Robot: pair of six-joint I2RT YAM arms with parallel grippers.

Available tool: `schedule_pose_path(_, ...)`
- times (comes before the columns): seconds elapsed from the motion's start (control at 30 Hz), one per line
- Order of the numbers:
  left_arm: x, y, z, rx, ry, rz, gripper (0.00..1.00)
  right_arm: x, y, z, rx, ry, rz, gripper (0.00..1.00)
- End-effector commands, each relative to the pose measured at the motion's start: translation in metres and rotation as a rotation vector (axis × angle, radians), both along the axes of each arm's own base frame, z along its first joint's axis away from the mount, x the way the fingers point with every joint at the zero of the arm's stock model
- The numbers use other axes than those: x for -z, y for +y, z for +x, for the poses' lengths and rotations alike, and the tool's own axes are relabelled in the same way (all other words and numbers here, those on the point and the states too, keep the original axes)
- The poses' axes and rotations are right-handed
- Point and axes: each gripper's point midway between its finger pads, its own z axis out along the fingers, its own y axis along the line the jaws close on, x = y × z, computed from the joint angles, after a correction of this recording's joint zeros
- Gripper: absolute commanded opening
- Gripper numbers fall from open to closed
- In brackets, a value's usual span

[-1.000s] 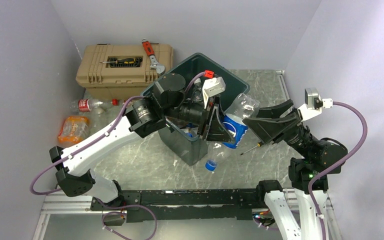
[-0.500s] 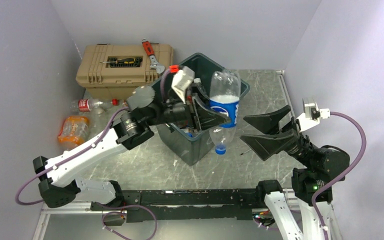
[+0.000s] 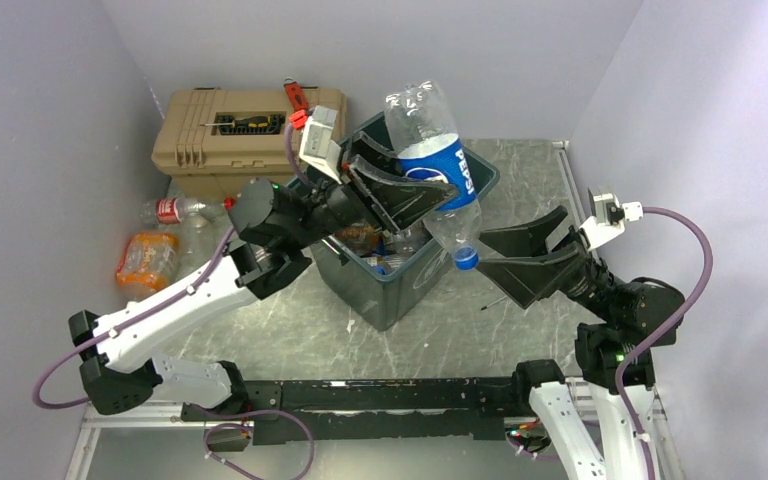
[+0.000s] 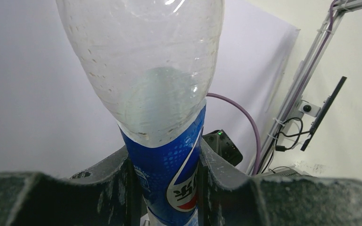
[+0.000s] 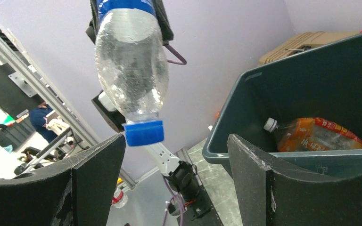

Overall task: Put the plastic bottles in the bin
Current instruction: Place the plastic bottle in the trash bin.

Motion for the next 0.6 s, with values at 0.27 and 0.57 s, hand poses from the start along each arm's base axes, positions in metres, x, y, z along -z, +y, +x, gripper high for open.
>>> schedule_pose_path(0.27, -0.013, -0.005, 0.008, -0.024, -0.004, -0.044, 0.00, -0.018, 0.002, -0.007, -0.034, -0.066, 0.009, 0.73)
schedule_pose_path(0.57, -0.006, 0.042, 0.050, -0.455, -0.101, 0.143, 0.00, 0.000, -0.012, 0.012, 0.166, -0.022, -0.066, 0.96)
